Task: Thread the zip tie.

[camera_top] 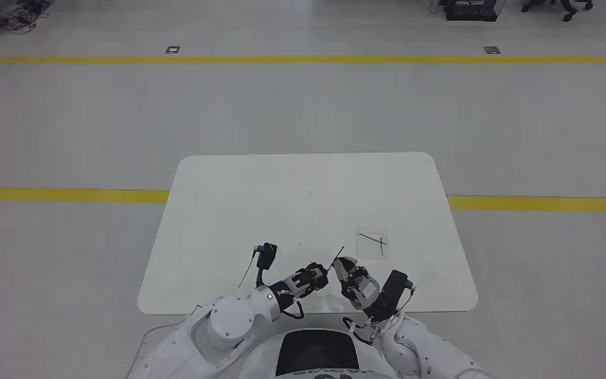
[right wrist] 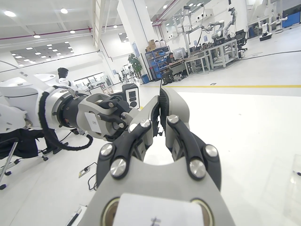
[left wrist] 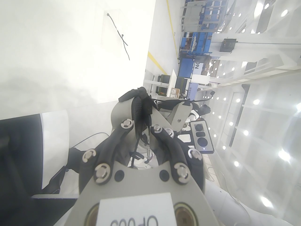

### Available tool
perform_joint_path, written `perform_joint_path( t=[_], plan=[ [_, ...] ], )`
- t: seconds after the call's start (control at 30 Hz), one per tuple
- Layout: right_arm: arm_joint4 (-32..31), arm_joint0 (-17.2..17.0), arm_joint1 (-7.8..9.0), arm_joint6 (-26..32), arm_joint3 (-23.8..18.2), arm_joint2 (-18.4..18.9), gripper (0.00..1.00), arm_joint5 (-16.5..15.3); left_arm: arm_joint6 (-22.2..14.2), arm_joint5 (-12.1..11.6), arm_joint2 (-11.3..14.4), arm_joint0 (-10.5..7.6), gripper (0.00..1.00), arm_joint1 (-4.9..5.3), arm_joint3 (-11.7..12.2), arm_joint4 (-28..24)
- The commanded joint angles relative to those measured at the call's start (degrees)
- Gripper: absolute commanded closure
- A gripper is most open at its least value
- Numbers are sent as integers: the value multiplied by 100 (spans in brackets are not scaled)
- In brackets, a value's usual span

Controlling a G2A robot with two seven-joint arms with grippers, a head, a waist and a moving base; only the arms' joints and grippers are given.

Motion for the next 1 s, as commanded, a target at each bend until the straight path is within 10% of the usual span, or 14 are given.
perform_joint_path(
  t=[0.0,0.97],
  plan=[
    [-9,-5,-10,-2,-3,4,100,1,0,0,0,0,100,0,0,0],
    [-100,-36,-28,-95,-42,3,100,1,0,0,0,0,100,0,0,0]
  ],
)
